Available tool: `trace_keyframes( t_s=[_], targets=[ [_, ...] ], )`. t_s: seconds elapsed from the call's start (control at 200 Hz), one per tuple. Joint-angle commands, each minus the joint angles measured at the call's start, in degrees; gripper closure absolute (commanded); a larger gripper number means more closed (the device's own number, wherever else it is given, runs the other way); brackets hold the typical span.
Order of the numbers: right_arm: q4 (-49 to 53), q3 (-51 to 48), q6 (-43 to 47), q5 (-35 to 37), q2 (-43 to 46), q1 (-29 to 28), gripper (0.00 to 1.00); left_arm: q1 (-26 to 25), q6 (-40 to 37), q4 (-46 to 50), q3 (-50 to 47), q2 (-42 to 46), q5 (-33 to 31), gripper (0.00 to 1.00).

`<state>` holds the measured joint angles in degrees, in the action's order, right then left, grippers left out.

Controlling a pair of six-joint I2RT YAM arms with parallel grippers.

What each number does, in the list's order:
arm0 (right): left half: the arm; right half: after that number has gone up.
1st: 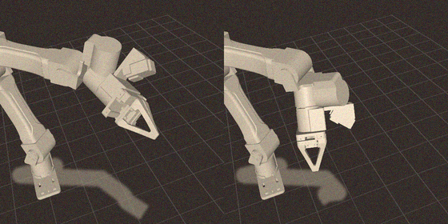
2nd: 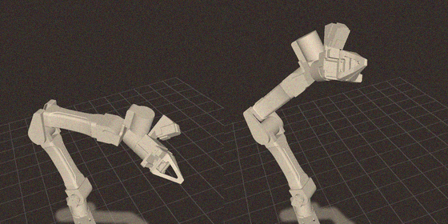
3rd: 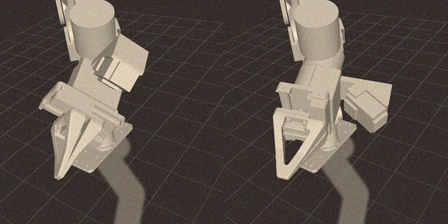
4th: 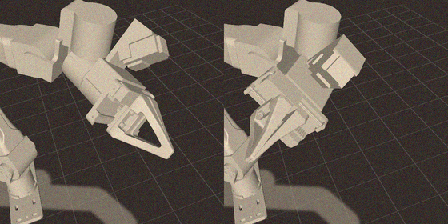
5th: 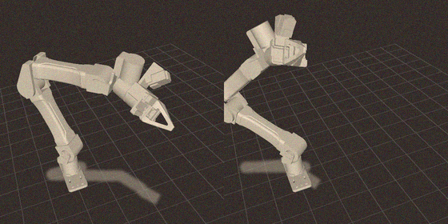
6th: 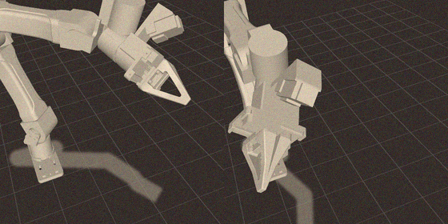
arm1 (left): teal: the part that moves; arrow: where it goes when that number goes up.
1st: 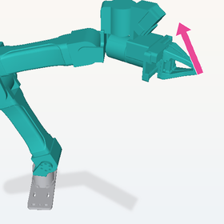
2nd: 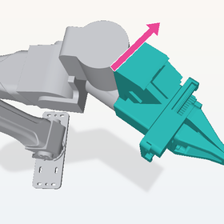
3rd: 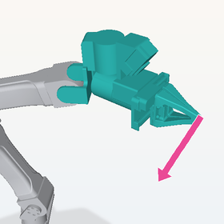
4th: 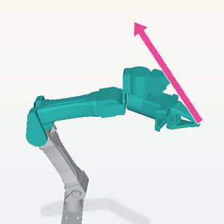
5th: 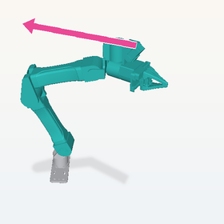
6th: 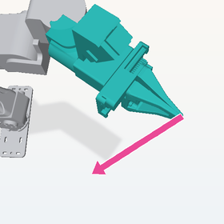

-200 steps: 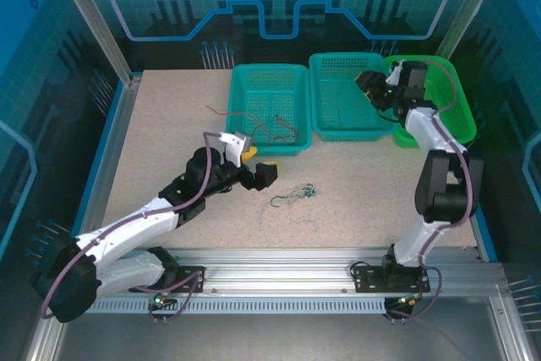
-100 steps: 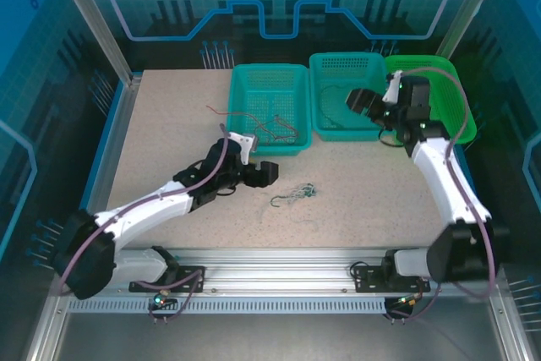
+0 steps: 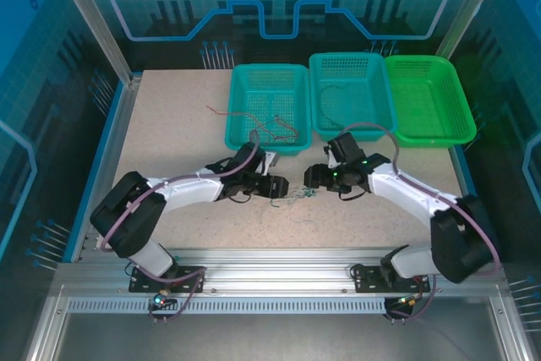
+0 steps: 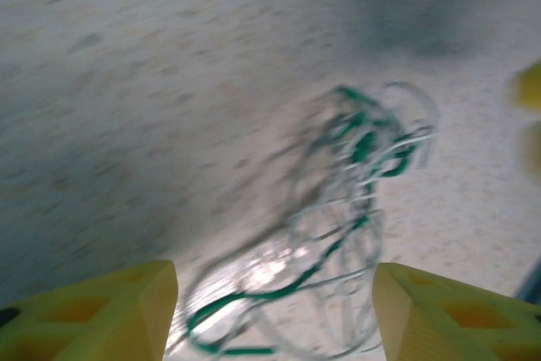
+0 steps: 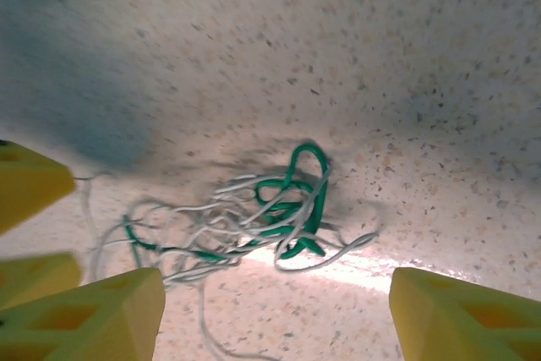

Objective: Untangle the cables

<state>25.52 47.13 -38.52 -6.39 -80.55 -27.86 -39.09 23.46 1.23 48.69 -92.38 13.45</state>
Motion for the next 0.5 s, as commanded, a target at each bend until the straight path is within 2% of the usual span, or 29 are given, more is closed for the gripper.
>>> trace_keyframes(
  t_s=[0.0, 0.105, 0.205, 0.3, 0.42, 0.495],
  targets=[
    [-1.2, 0.0, -0.7, 1.2, -5.3, -0.6, 0.40, -1.9, -8.5, 0.6, 4.7, -2.6, 6.5, 0.34],
    [-2.7, 0.7, 0.2, 0.2, -9.6, -0.6, 0.66, -2.1, -8.8, 1.9, 7.3, -6.5, 5.1, 0.35],
    [-2.2, 1.5, 1.0, -0.9, -11.5, -0.6, 0.83, -2.3, -8.4, 1.0, 8.1, -9.3, 6.1, 0.37],
    [-1.5, 1.1, 1.6, -0.2, -9.7, -0.5, 1.00, -2.8, -8.3, 2.2, 9.1, -11.7, 7.2, 0.41],
    [-1.7, 0.4, 3.3, -1.8, -5.6, 0.0, 1.00, -3.4, -8.2, 4.0, 9.3, -14.3, 7.6, 0.54],
    [-0.3, 0.8, 3.8, -2.2, -3.6, 0.7, 1.00, -3.5, -7.3, 4.0, 8.3, -14.8, 6.7, 0.71]
  ],
)
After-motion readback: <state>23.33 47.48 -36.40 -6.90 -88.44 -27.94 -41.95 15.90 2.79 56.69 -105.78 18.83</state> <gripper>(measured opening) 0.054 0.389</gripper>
